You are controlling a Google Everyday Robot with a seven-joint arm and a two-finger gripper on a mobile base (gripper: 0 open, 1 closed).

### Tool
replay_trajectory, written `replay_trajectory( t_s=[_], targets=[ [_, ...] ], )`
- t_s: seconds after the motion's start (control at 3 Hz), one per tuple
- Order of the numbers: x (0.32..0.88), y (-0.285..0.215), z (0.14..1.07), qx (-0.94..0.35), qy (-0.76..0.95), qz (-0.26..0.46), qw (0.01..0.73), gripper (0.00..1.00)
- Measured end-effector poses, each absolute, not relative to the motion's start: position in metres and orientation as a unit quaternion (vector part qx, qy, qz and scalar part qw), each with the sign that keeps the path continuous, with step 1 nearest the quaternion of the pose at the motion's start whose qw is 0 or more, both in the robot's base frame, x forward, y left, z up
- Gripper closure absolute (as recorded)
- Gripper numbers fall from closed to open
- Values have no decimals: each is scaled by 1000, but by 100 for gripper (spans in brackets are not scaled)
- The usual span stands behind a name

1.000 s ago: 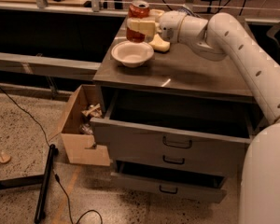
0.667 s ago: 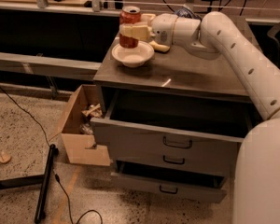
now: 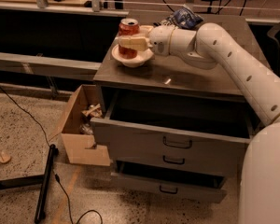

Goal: Place coke can into paper bowl

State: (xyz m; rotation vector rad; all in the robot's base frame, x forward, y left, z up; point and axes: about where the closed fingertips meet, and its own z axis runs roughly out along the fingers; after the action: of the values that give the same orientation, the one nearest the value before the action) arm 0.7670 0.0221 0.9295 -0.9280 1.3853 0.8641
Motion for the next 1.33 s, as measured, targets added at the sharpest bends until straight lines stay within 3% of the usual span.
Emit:
replay_trajectory(
  t_s=[0.33,1.33],
  targets=[
    [784,19,920,-387,601,348,606,82],
    [804,2,916,-386,615,299,619,13]
  ],
)
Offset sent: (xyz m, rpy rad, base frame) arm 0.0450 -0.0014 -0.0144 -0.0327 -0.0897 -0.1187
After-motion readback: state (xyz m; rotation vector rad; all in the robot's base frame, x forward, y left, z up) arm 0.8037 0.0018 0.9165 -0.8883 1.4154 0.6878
